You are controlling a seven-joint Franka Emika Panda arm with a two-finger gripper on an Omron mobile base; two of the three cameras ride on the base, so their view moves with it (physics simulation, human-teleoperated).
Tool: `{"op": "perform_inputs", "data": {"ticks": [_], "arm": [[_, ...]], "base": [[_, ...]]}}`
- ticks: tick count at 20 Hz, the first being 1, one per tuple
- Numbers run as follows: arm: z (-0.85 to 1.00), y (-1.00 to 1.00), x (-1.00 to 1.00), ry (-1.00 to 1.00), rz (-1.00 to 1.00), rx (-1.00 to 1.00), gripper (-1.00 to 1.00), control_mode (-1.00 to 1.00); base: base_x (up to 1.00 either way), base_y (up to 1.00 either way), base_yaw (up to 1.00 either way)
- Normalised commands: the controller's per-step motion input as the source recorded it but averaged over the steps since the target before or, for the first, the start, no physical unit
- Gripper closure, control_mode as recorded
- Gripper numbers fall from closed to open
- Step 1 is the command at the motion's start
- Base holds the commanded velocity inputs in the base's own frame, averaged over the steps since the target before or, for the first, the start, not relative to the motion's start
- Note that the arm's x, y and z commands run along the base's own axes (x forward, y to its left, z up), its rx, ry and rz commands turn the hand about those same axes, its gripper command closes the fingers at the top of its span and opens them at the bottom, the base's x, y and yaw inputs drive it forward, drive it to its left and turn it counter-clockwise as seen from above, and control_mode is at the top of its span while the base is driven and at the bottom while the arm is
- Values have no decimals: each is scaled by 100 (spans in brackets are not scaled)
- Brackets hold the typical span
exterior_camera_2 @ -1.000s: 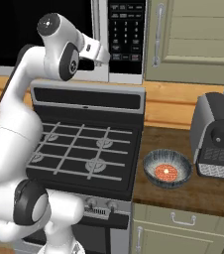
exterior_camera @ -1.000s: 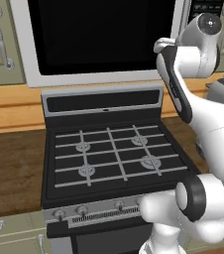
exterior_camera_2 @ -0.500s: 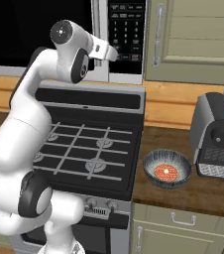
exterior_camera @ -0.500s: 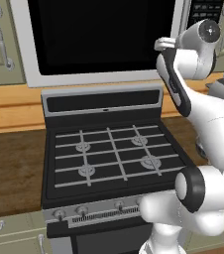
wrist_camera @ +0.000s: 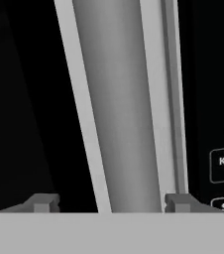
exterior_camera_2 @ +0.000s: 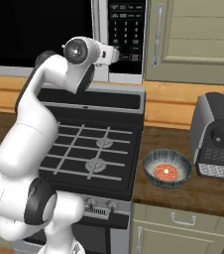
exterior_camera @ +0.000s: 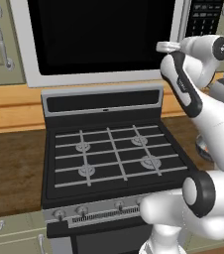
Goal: Open the microwave, place the bowl with waffle inside the microwave, then close the microwave door and turn it on.
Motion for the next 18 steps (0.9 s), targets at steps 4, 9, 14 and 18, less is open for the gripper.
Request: {"op": "perform_inputs", "data": {"ticks": [4,9,14,18], "arm": [[-9,46,88,5,25,0,100,-100],[0,81,48,16,27,0,100,-100],[0,100,-15,15,27,-11,100,-100],[0,100,-61,3,21,-13,100,-100]], "base": [[0,0,0],[0,0,0],[0,0,0],[0,0,0]]}}
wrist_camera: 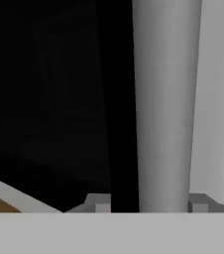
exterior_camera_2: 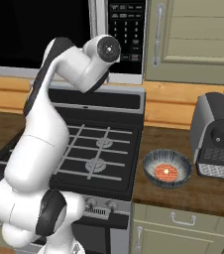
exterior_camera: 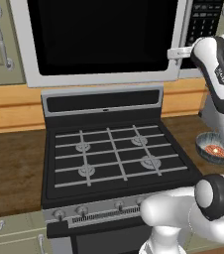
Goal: Open the microwave, place the bowl with waffle inside the microwave, then close the microwave door and turn it on.
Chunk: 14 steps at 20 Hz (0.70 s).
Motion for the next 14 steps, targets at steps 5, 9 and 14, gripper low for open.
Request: {"op": "perform_inputs", "data": {"ticks": [5,9,14], "arm": [[0,100,-99,0,12,-16,100,-100],[0,100,-100,0,16,-18,100,-100],[0,100,-100,0,14,-25,100,-100]], "base": [[0,0,0],[0,0,0],[0,0,0]]}}
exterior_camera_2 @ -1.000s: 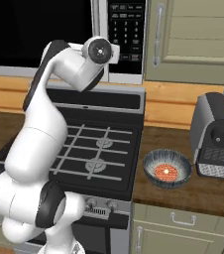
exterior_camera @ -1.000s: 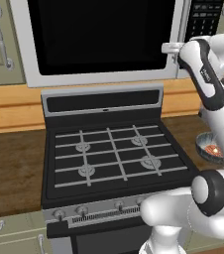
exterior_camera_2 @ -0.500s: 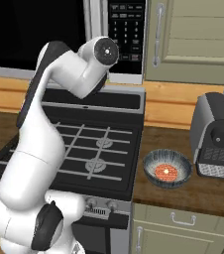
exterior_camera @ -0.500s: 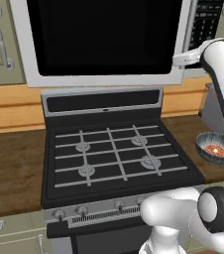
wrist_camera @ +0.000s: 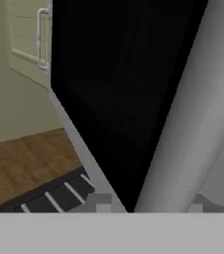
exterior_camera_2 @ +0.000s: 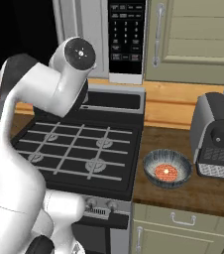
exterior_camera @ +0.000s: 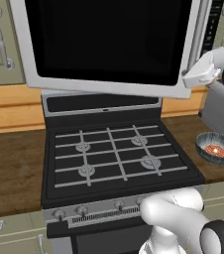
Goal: Open the microwave, place the bowl with waffle inside the microwave, then close the microwave door and turn it on.
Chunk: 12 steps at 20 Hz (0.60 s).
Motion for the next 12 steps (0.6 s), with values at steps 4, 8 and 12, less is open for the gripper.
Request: {"op": "perform_inputs", "data": {"ticks": [4,8,12], "arm": [[0,100,-100,0,14,-29,100,-100],[0,100,-100,0,13,-28,100,-100],[0,100,-100,0,12,-27,100,-100]], "base": [[0,0,0],[0,0,0],[0,0,0]]}}
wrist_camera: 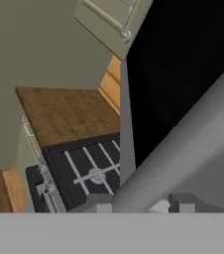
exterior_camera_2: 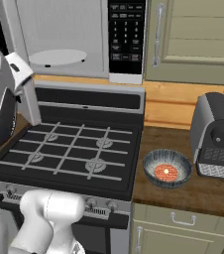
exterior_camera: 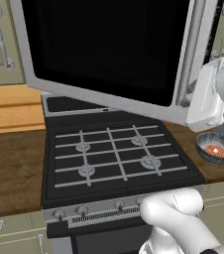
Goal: Open the microwave, place the bowl with waffle inside the microwave, then close the microwave door and turn it on.
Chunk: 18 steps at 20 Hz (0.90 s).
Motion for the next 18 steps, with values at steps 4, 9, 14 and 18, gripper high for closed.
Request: {"op": "perform_inputs", "data": {"ticks": [4,9,14,18], "arm": [[0,88,-100,-1,10,-21,-100,-100],[8,-32,-100,-20,19,0,-100,-100],[31,-90,-75,-20,22,8,-100,-100],[4,-41,49,-7,29,5,-100,-100]], "base": [[0,0,0],[0,0,0],[0,0,0],[0,0,0]]}}
